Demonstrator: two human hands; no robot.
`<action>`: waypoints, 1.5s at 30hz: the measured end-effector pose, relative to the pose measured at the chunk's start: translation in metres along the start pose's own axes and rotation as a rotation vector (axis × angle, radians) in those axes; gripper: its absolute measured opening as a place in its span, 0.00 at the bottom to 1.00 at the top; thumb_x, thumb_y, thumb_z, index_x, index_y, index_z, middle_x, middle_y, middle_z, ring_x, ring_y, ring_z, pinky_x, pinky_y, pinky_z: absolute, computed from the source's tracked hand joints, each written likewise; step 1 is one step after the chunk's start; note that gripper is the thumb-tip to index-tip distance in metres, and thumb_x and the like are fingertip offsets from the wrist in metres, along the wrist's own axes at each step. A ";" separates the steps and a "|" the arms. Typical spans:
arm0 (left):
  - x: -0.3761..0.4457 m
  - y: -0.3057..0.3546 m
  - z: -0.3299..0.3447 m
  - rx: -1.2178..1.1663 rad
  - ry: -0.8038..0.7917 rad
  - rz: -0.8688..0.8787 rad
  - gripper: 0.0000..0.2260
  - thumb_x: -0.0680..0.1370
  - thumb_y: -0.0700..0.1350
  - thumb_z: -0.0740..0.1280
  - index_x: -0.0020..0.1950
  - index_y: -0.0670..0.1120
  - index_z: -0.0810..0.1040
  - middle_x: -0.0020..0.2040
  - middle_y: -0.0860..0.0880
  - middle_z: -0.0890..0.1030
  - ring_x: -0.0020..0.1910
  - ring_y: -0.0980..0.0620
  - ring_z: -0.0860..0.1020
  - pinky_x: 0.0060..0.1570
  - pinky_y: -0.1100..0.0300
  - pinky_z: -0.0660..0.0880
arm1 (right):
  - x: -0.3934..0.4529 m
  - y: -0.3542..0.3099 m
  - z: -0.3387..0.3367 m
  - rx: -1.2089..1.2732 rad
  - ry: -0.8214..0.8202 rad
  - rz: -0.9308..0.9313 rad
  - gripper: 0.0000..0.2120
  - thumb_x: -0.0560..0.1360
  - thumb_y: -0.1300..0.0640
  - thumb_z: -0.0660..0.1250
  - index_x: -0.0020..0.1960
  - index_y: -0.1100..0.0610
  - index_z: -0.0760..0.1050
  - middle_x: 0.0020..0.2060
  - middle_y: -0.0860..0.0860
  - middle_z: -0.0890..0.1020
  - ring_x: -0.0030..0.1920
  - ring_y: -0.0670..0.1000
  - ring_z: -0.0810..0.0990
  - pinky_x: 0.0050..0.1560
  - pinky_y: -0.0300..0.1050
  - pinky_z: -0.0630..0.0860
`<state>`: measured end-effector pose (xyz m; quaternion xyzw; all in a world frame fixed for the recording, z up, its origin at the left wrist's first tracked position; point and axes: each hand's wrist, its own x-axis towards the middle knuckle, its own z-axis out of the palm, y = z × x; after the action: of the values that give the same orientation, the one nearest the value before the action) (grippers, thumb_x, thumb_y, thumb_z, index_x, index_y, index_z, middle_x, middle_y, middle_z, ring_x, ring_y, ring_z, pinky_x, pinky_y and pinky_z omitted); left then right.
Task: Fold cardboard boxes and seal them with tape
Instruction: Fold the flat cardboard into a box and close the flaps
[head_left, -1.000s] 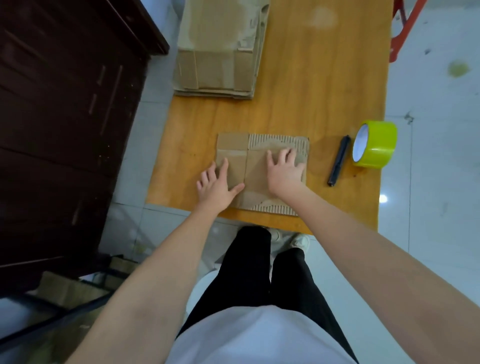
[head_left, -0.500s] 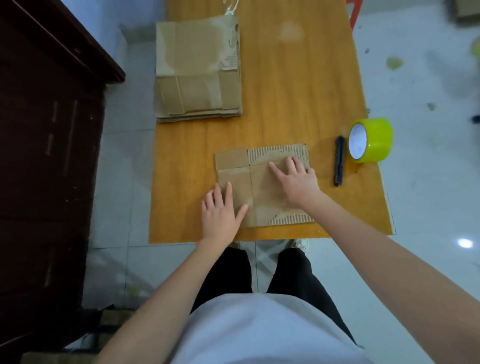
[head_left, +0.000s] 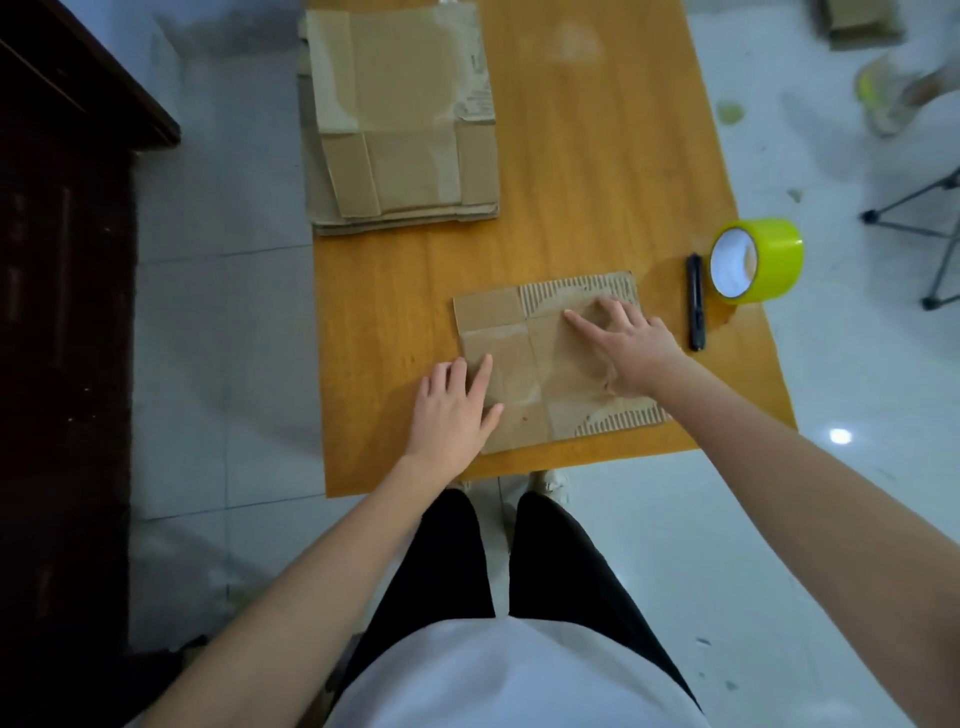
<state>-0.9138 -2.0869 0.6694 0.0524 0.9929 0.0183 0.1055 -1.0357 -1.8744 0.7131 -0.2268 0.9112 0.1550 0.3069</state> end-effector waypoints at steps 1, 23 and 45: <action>0.000 0.000 0.000 -0.011 -0.005 -0.012 0.27 0.78 0.58 0.54 0.70 0.43 0.70 0.55 0.40 0.77 0.53 0.41 0.75 0.50 0.49 0.74 | 0.000 0.001 0.001 0.000 0.001 -0.007 0.51 0.72 0.53 0.70 0.76 0.42 0.32 0.76 0.56 0.43 0.76 0.57 0.44 0.69 0.54 0.61; 0.011 0.075 0.003 -0.084 -0.042 -0.570 0.26 0.79 0.51 0.44 0.76 0.45 0.61 0.68 0.37 0.70 0.63 0.39 0.70 0.57 0.46 0.68 | 0.003 0.039 0.043 0.428 0.218 -0.215 0.41 0.72 0.47 0.70 0.77 0.45 0.49 0.78 0.48 0.42 0.77 0.49 0.41 0.70 0.51 0.53; 0.009 0.065 0.039 -0.190 0.322 -0.512 0.23 0.78 0.50 0.52 0.71 0.45 0.70 0.65 0.39 0.73 0.58 0.39 0.73 0.53 0.47 0.71 | 0.011 -0.007 0.099 0.410 0.783 -0.030 0.30 0.77 0.38 0.49 0.72 0.51 0.67 0.75 0.53 0.61 0.77 0.51 0.54 0.71 0.53 0.53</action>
<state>-0.9076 -2.0207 0.6324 -0.2128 0.9716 0.0919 -0.0473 -0.9913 -1.8418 0.6299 -0.2160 0.9674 -0.1309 -0.0206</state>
